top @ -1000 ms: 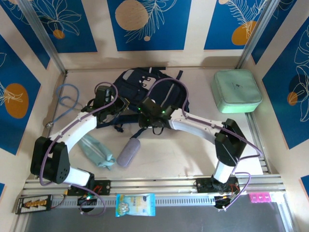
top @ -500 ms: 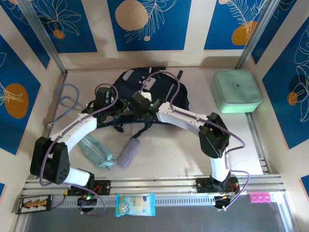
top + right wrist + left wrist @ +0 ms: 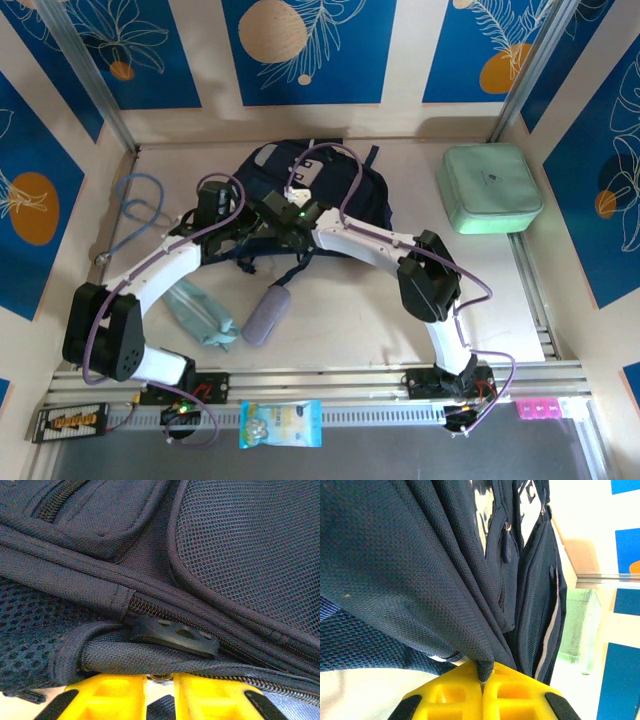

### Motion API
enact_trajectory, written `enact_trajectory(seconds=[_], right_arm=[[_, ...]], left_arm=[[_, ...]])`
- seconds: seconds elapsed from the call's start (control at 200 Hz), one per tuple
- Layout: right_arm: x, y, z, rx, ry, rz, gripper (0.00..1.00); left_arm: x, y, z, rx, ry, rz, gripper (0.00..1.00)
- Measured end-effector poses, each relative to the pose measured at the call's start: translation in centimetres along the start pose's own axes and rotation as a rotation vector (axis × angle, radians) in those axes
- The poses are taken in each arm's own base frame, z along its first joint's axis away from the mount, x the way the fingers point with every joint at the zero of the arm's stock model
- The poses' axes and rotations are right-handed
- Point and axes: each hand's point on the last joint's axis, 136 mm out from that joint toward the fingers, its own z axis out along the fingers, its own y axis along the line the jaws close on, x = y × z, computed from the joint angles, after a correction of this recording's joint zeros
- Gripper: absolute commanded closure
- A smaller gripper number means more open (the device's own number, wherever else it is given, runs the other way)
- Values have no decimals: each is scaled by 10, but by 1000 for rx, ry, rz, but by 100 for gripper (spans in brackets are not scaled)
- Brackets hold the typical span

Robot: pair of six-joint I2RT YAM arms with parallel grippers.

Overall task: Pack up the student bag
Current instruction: Zip the student bag at the center of the table.

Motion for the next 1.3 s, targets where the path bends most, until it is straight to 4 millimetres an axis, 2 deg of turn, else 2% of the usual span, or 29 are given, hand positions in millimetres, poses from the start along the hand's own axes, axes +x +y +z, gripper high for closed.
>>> enact_trajectory(seconds=[0.135,0.42,0.585,0.66,0.74,0.91,1.02,1.3], right_arm=[[1,-3,0,20,-1,-11,85],[11,-11,3,7,0,-30,85],[25,-40,0,-26,17,-18,84],[32,-57,-1,-28,27,-21,81],[36,-65,0,-36,39,-31,77],[34,-59,2,-62,34,-97,71],[32,-52,3,-67,28,-121,74],[32,-55,8,-38,18,-123,82]], left_arm=[[2,0,0,0,4,2,100],[6,4,3,-16,20,3,100],[9,8,6,-33,32,0,100],[9,10,7,-36,34,6,100],[9,11,8,-39,36,15,100],[9,11,8,-40,35,22,100],[9,10,8,-38,35,22,100],[9,11,8,-44,36,21,100]])
